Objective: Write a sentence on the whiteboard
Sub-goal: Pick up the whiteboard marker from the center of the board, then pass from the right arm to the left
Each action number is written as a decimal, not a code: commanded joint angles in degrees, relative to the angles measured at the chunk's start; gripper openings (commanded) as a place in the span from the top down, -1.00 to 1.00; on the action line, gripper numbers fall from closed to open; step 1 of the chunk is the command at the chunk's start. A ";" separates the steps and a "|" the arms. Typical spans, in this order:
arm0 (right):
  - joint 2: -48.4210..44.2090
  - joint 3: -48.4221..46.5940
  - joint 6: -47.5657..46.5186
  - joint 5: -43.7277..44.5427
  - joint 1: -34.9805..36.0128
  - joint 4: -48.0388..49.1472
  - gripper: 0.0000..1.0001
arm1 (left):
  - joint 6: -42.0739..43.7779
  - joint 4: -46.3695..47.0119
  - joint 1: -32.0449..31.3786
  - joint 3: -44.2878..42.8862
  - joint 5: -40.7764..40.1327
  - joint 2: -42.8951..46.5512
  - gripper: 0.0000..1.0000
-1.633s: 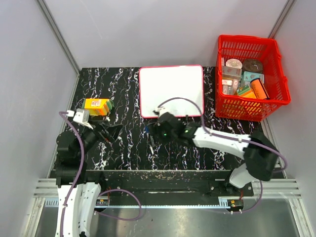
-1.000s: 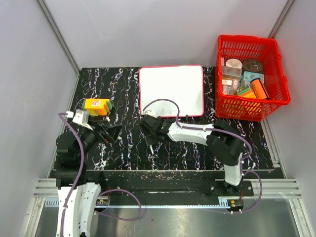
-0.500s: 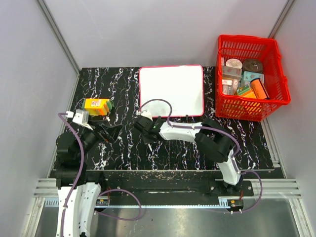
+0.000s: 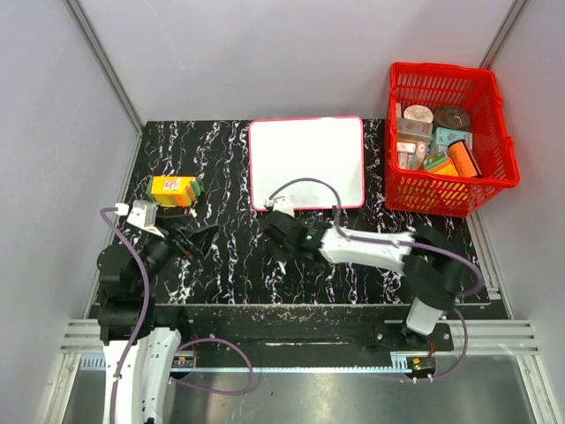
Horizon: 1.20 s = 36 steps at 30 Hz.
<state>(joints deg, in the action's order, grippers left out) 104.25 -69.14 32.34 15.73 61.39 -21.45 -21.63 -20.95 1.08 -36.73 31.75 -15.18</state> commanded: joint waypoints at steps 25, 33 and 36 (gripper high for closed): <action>-57.75 26.78 8.18 13.81 -2.41 18.90 1.00 | -12.91 36.15 -46.07 -8.09 -2.57 -45.10 -0.98; -59.59 27.22 9.23 13.36 -2.41 19.08 1.00 | -13.70 42.30 -49.42 -13.10 -2.31 -53.97 -0.61; -60.74 27.57 9.58 13.98 -2.50 19.26 1.00 | -14.85 44.77 -50.12 -14.15 -0.64 -56.70 -0.12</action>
<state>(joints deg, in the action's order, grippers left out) 45.47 -41.93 40.53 27.55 59.24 -3.79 -35.18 15.75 -48.23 -47.27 30.39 -69.23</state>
